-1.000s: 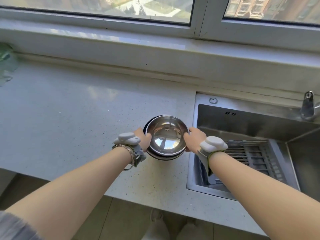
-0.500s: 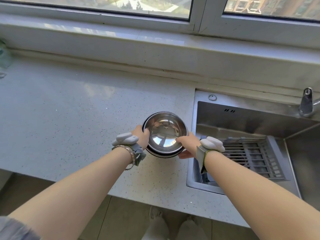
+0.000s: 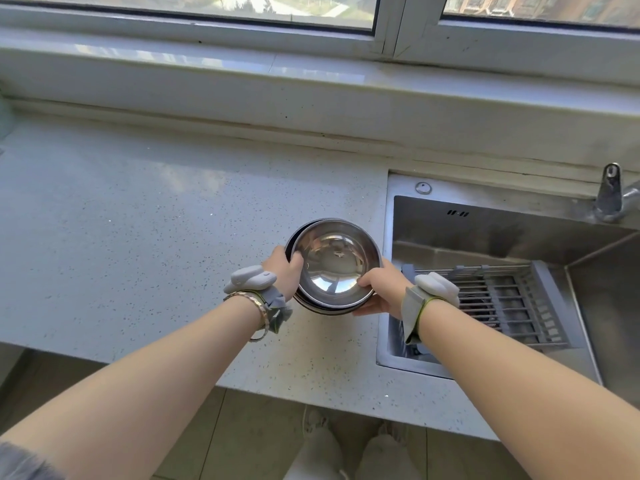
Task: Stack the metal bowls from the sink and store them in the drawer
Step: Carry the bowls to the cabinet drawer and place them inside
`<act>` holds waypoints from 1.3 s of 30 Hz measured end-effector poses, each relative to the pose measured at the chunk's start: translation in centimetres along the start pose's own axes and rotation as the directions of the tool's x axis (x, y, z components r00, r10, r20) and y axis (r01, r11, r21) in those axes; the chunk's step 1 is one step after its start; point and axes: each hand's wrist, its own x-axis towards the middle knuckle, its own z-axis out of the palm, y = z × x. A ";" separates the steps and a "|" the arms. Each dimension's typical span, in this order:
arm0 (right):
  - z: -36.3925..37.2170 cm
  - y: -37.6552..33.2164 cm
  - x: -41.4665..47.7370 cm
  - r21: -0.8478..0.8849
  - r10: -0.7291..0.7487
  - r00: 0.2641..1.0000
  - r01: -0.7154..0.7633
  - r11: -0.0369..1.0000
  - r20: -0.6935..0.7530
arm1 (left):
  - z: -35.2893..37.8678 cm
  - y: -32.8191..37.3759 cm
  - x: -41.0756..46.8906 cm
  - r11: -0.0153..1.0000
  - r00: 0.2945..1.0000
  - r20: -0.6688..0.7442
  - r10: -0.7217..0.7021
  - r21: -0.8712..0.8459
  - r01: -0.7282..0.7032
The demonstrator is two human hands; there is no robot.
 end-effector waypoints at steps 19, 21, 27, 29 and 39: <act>0.1 8.1 -9.7 0.067 -0.109 0.994 0.107 0.992 0.023 | 0.6 -3.5 -13.1 0.979 0.996 -0.045 0.074 -0.186 -0.081; 0.5 9.8 -11.4 0.067 -0.115 0.993 0.113 0.991 0.036 | 0.8 -4.5 -15.5 0.974 0.996 -0.054 0.064 -0.216 -0.074; 2.3 14.2 -14.7 0.122 -0.119 0.993 0.116 0.986 0.019 | 0.6 -7.4 -20.6 0.967 0.998 -0.026 0.066 -0.243 -0.070; 3.4 15.1 -15.5 0.120 -0.118 0.993 0.115 0.986 0.024 | 0.1 -8.5 -21.9 0.973 0.998 -0.017 0.055 -0.221 -0.058; 10.8 16.1 -17.3 0.097 -0.104 0.994 0.106 0.990 -0.022 | -3.9 -14.7 -22.7 0.940 0.999 0.021 0.034 -0.341 -0.025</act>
